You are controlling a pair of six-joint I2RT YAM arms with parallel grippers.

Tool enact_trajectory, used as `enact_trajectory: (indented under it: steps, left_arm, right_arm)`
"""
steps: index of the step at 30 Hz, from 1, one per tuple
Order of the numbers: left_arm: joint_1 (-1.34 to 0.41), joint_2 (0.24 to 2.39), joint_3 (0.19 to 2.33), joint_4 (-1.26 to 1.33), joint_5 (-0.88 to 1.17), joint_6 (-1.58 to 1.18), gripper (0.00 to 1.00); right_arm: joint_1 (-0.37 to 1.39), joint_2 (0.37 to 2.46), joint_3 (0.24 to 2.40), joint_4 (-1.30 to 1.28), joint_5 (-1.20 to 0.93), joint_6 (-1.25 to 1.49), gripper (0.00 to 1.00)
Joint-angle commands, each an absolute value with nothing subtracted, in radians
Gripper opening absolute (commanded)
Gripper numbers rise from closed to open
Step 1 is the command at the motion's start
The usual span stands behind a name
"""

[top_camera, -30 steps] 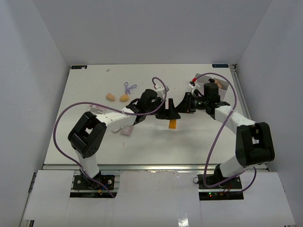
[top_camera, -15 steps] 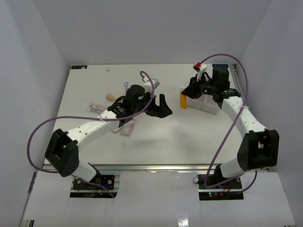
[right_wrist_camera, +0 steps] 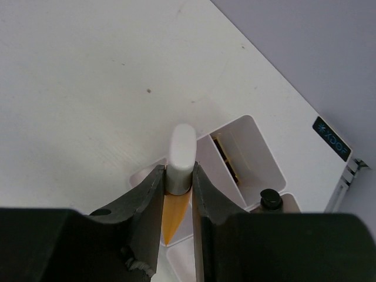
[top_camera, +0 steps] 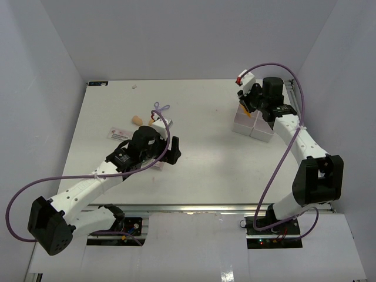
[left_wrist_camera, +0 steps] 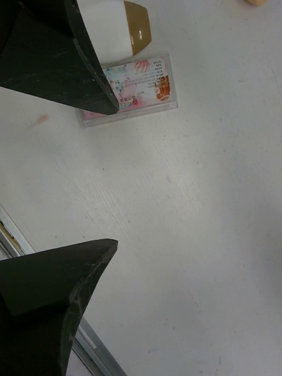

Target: Organize the makeup

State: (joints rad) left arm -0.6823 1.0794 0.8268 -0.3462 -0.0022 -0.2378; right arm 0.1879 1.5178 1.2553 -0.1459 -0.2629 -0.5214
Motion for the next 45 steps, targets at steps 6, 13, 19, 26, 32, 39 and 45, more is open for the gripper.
enact_trajectory:
  steps: [6,13,19,26,32,39,45]
  left_arm:
    - [-0.678,1.017,0.805,-0.329,-0.046,-0.216,0.98]
    - [-0.678,1.003,0.803,-0.328,-0.052,-0.216,0.98]
    - [-0.678,1.005,0.802,-0.328,-0.054,-0.216,0.98]
    - [-0.676,1.011,0.799,-0.327,-0.054,-0.216,0.98]
    - [-0.675,1.020,0.798,-0.327,-0.053,-0.218,0.98]
    - [-0.657,1.042,0.795,-0.328,-0.050,-0.230,0.98]
    - [-0.607,1.105,0.802,-0.340,-0.035,-0.258,0.98]
  right_arm:
    - [0.199,1.632,1.377,-0.049,-0.131,-0.703,0.12]
    - [0.199,1.722,1.430,-0.048,-0.106,-0.761,0.14]
    - [0.199,1.765,1.445,-0.051,-0.097,-0.773,0.23]
    - [0.197,1.773,1.432,-0.051,-0.084,-0.774,0.36]
    - [0.195,1.713,1.415,-0.060,-0.108,-0.742,0.53]
    - [0.195,1.551,1.380,-0.222,-0.344,-0.624,0.56]
    - [0.195,1.417,1.250,-0.559,-0.935,-0.715,0.56]
